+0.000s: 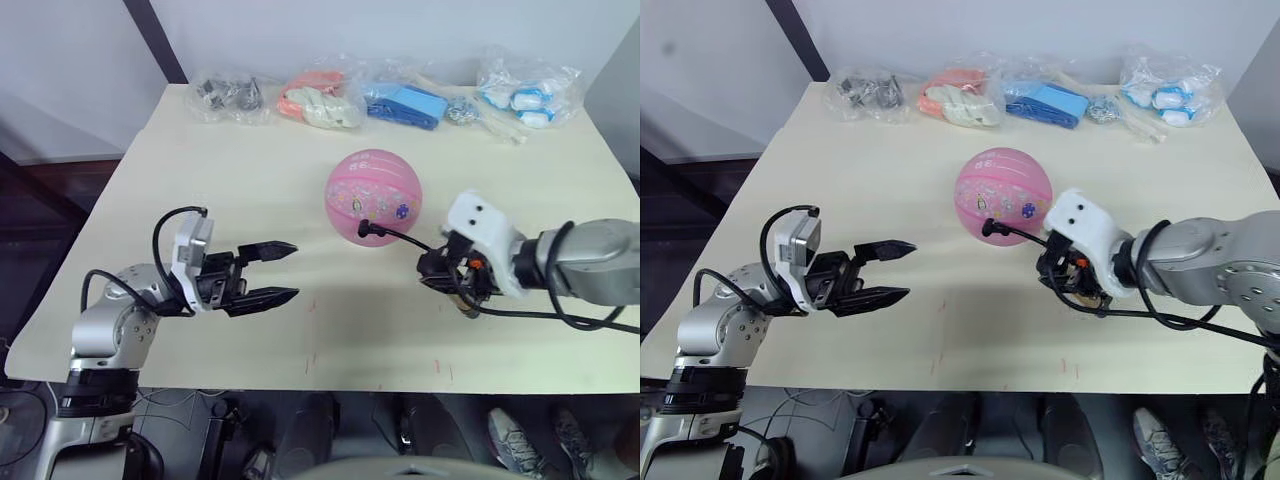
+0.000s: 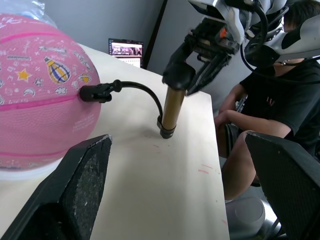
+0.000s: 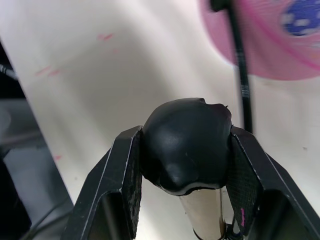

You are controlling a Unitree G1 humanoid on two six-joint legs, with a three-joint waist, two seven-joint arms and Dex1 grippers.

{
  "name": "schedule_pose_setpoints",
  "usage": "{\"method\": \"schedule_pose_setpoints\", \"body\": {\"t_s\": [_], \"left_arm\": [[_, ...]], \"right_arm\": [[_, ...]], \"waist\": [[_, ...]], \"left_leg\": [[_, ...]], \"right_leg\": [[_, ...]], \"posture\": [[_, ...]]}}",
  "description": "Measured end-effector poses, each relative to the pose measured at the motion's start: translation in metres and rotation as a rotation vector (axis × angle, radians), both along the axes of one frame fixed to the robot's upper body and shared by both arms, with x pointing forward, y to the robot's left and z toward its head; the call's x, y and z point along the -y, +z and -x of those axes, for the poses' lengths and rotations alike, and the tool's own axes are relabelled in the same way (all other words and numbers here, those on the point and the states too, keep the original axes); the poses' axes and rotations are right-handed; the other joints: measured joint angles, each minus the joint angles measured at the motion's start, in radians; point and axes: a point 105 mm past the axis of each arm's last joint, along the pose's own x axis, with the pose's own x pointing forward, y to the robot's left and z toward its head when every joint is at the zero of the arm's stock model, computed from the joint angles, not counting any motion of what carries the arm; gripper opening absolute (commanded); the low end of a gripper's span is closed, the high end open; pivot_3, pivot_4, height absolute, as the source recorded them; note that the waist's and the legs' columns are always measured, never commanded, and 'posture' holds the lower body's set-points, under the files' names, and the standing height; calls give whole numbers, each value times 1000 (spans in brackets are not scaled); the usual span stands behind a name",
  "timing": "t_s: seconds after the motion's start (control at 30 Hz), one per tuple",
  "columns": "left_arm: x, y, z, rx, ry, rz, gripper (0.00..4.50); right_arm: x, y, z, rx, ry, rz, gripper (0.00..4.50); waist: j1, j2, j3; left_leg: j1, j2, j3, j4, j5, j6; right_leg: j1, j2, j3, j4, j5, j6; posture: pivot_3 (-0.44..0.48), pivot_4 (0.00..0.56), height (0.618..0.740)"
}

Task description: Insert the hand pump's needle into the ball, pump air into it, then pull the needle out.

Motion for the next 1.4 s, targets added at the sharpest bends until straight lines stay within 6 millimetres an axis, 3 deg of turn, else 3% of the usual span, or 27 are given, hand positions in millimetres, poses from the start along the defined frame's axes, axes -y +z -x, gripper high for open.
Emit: {"method": "schedule_pose_setpoints", "body": {"t_s": [0.17,0.4,0.43,0.7,0.77,0.83,0.87,1.0,1.13,1.17,1.4], "left_arm": [[-4,-5,0,5,12,-6,4500],[-6,-8,0,12,16,-20,4500],[-7,-10,-1,14,27,-33,4500],[-8,-12,-3,16,49,-51,4500],[-8,-12,-3,16,51,-52,4500],[-8,-12,-3,16,51,-55,4500],[-8,-12,-3,16,52,-56,4500],[-7,-12,-4,20,51,-61,4500],[-6,-11,-5,24,50,-65,4500],[-6,-11,-5,26,50,-67,4500],[-5,-8,-8,38,49,-66,4500]], "right_arm": [[-22,-18,-2,0,63,85,1723],[-38,-36,-5,-34,101,151,1723],[-44,-52,-8,-74,96,187,1723],[-53,-89,-12,-147,106,238,1723],[-52,-94,-13,-159,108,235,2734],[-49,-107,-11,-198,103,242,3346],[-48,-112,-10,-212,101,240,4198],[-46,-107,-14,-201,102,215,4433],[-52,-73,-12,-165,119,35,4433],[-52,-53,-6,-139,141,-59,4433],[-31,-20,10,-7,157,-196,4433]], "waist": [[-7,0,0],[-9,-2,-1],[-11,-4,-3],[-14,-4,-3],[-14,-4,-3],[-15,-4,-3],[-19,-4,-3],[-25,-3,-3],[-22,-3,-3],[-20,-3,-3],[-17,-4,-3]], "left_leg": [[0,0,-1,1,0,0],[0,-1,-2,3,0,0],[1,-2,-2,3,0,0],[1,-2,-3,3,0,0],[1,-2,-3,3,0,0],[1,-2,-3,3,0,0],[1,-2,-3,3,0,0],[1,-2,-2,5,0,0],[2,-1,-2,5,0,0],[2,-1,-2,6,0,0],[2,-2,-1,12,-2,3]], "right_leg": [[0,-1,0,0,0,0],[1,-1,0,1,1,1],[1,-1,0,1,1,1],[1,-1,1,1,1,1],[1,-1,1,1,1,1],[1,-1,0,2,1,1],[0,-1,1,3,1,1],[-3,-1,4,8,1,1],[-4,0,4,12,1,1],[-3,0,4,13,1,1],[-2,0,5,15,2,1]], "posture": [[0,150,740],[0,150,740],[0,150,740],[0,150,740],[0,150,740],[0,150,740],[0,150,740],[0,150,740],[0,150,740],[0,150,740],[0,150,740]]}}
